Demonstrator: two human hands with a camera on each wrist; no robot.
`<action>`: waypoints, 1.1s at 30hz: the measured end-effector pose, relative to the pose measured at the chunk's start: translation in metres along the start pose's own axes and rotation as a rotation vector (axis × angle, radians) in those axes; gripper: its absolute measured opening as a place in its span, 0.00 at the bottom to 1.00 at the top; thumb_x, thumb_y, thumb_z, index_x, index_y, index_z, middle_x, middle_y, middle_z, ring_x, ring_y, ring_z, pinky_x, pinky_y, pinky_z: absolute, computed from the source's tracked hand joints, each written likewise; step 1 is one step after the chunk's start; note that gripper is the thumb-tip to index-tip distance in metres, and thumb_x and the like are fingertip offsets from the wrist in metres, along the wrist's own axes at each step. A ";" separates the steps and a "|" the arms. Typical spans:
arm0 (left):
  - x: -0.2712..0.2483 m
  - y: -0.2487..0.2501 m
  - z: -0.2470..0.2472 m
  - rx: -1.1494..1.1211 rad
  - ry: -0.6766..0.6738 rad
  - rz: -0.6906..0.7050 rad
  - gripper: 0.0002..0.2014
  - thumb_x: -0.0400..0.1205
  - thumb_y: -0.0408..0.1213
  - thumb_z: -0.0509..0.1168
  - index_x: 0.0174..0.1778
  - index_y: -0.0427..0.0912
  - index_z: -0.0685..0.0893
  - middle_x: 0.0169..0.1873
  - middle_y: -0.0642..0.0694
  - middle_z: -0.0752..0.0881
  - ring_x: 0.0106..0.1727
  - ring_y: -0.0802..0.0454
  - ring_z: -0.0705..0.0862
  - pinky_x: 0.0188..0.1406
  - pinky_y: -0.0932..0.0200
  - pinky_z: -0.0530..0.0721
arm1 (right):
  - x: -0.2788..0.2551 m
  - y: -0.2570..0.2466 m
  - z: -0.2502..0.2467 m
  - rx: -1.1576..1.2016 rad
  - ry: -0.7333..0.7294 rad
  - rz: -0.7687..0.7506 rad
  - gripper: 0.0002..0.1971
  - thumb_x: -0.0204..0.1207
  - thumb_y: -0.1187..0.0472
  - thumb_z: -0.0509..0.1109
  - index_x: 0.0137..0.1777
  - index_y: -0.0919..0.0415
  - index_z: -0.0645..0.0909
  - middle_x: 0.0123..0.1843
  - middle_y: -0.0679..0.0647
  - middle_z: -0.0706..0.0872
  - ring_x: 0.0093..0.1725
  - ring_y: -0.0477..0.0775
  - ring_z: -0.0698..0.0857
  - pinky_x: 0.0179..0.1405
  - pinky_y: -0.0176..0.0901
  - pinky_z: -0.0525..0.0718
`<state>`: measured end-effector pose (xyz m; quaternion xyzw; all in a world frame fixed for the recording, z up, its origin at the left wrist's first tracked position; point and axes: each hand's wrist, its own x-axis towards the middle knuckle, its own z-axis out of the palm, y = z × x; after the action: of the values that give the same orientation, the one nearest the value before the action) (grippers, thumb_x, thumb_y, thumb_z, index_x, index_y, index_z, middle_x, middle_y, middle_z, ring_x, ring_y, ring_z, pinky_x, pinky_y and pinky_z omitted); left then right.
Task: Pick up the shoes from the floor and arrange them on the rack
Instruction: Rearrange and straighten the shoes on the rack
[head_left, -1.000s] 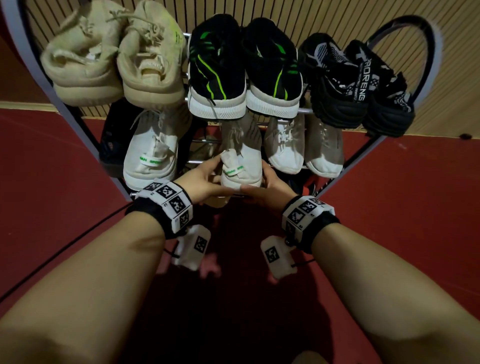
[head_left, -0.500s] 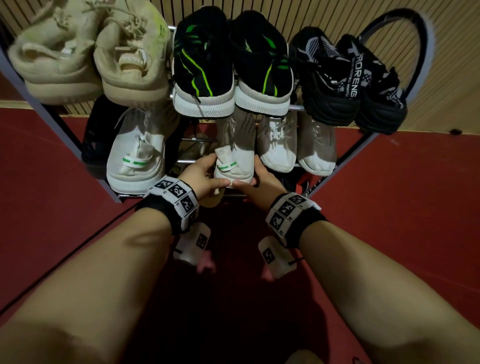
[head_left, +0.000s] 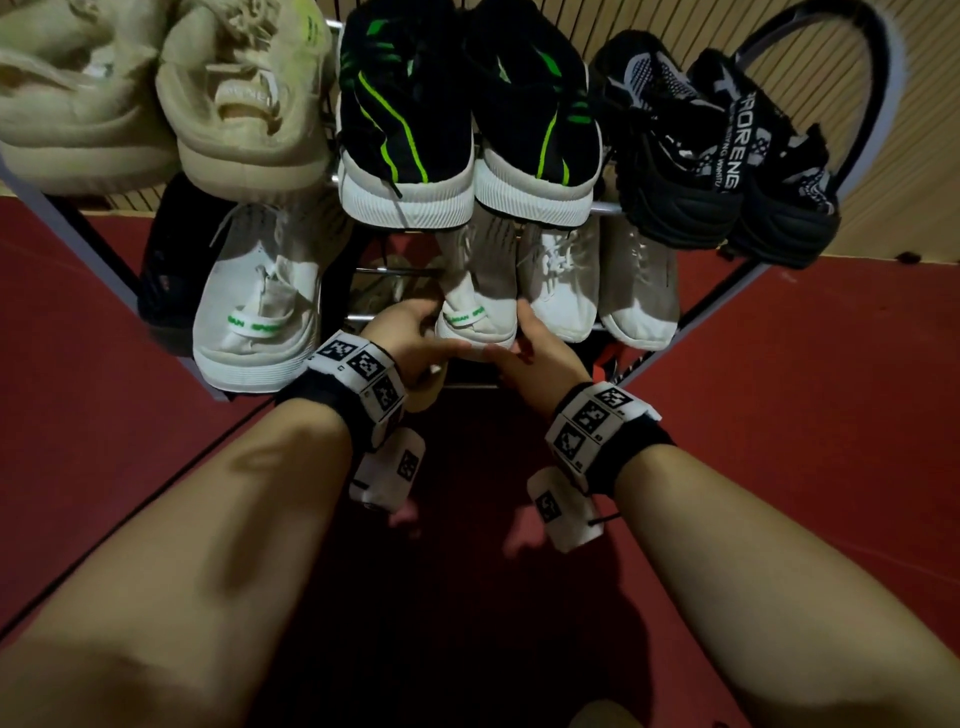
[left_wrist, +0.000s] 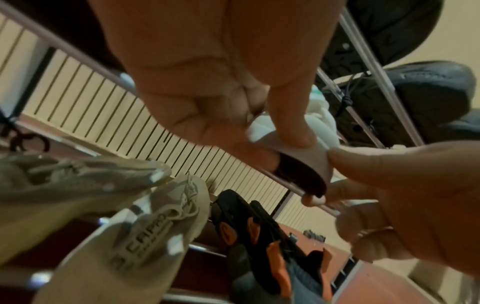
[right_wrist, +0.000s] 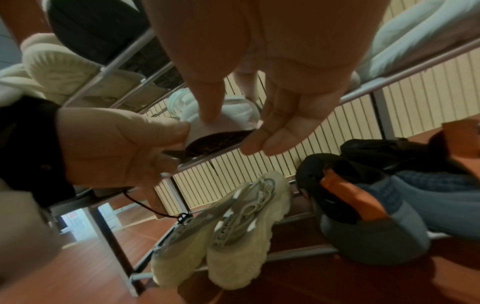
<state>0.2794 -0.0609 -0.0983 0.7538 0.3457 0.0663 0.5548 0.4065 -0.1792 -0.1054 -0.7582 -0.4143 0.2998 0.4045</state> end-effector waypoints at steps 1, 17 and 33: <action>0.000 0.003 -0.001 0.003 -0.004 -0.019 0.21 0.70 0.46 0.77 0.57 0.47 0.84 0.43 0.56 0.88 0.40 0.67 0.82 0.33 0.77 0.76 | 0.000 0.000 -0.001 -0.011 0.008 -0.008 0.25 0.80 0.63 0.66 0.75 0.65 0.66 0.72 0.56 0.79 0.72 0.49 0.76 0.75 0.48 0.71; -0.032 0.013 0.006 0.151 0.050 0.041 0.32 0.77 0.38 0.71 0.75 0.42 0.67 0.67 0.49 0.77 0.67 0.54 0.76 0.54 0.70 0.69 | -0.017 -0.021 -0.011 -0.157 -0.018 0.160 0.37 0.80 0.50 0.64 0.84 0.50 0.48 0.35 0.45 0.75 0.36 0.45 0.78 0.39 0.36 0.75; -0.135 0.046 -0.078 0.397 0.301 0.001 0.16 0.75 0.48 0.71 0.57 0.48 0.84 0.39 0.52 0.83 0.48 0.52 0.84 0.52 0.59 0.79 | -0.027 -0.099 0.042 -0.076 -0.142 0.067 0.31 0.82 0.50 0.62 0.81 0.58 0.57 0.39 0.49 0.83 0.38 0.57 0.84 0.43 0.49 0.83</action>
<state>0.1611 -0.0865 0.0100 0.8299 0.4302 0.1089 0.3382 0.3223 -0.1546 -0.0372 -0.7634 -0.4273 0.3502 0.3347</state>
